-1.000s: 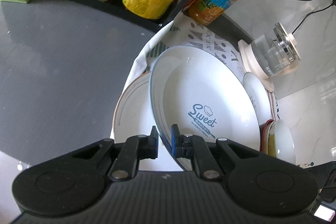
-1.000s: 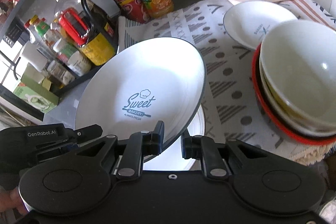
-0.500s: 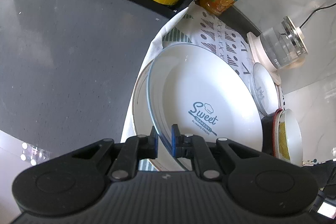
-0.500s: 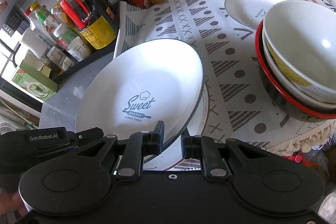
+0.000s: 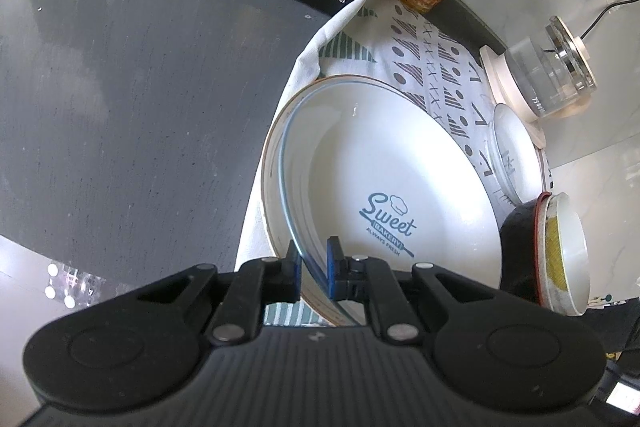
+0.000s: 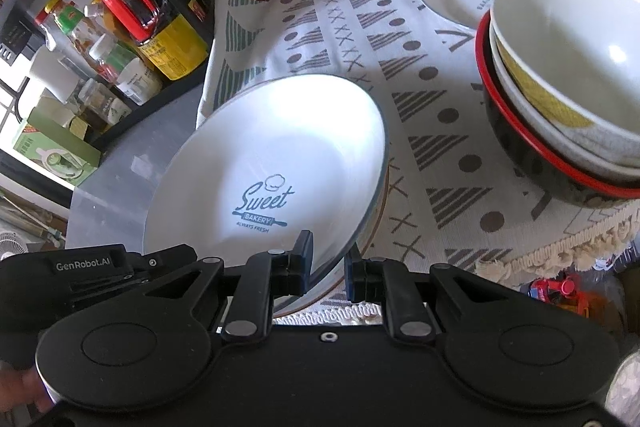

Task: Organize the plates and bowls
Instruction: 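Carry the 'Sweet' plate with both grippers over the rimmed white plate, then lower the 'Sweet' plate onto the rimmed plate and open both grippers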

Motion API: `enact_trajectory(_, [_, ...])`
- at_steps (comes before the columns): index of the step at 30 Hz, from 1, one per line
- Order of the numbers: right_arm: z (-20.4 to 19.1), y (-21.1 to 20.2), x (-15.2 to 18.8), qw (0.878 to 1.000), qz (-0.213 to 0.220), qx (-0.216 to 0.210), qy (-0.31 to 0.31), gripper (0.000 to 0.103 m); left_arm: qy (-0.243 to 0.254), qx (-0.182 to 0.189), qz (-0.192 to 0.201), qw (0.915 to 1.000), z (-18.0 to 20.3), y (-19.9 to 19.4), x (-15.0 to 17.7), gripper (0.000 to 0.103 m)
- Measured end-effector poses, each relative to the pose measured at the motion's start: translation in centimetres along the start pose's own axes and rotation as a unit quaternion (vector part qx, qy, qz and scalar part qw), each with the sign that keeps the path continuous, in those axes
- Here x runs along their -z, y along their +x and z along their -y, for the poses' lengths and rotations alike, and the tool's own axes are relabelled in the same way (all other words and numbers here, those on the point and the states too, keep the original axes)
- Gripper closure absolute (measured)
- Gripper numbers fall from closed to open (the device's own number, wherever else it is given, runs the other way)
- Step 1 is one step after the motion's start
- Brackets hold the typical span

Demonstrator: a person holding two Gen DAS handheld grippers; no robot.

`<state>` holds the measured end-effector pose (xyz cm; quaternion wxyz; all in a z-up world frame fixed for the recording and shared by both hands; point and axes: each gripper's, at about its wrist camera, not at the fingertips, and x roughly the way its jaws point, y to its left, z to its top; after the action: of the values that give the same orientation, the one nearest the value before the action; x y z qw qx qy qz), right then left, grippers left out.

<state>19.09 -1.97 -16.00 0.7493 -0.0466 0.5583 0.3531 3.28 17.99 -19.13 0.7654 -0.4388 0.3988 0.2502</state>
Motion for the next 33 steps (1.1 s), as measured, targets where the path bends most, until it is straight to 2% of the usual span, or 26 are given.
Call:
enact_trajectory(21, [0.2, 0.3, -0.7, 0.999, -0.040, -0.018, 0.030, 0.084, 0.003, -0.029, -0.020, 0.9994, 0.6, -0.5, -0.8, 0.092])
enact_trajectory(27, [1.1, 0.2, -0.3, 0.997, -0.044, -0.035, 0.052, 0.090, 0.005, -0.048, -0.020, 0.9986, 0.6, -0.6, -0.7, 0.092])
enact_trajectory(33, [1.3, 0.2, -0.2, 0.995, -0.065, -0.020, 0.068, 0.089, 0.000, -0.051, -0.033, 0.9981, 0.2, -0.7, -0.8, 0.092])
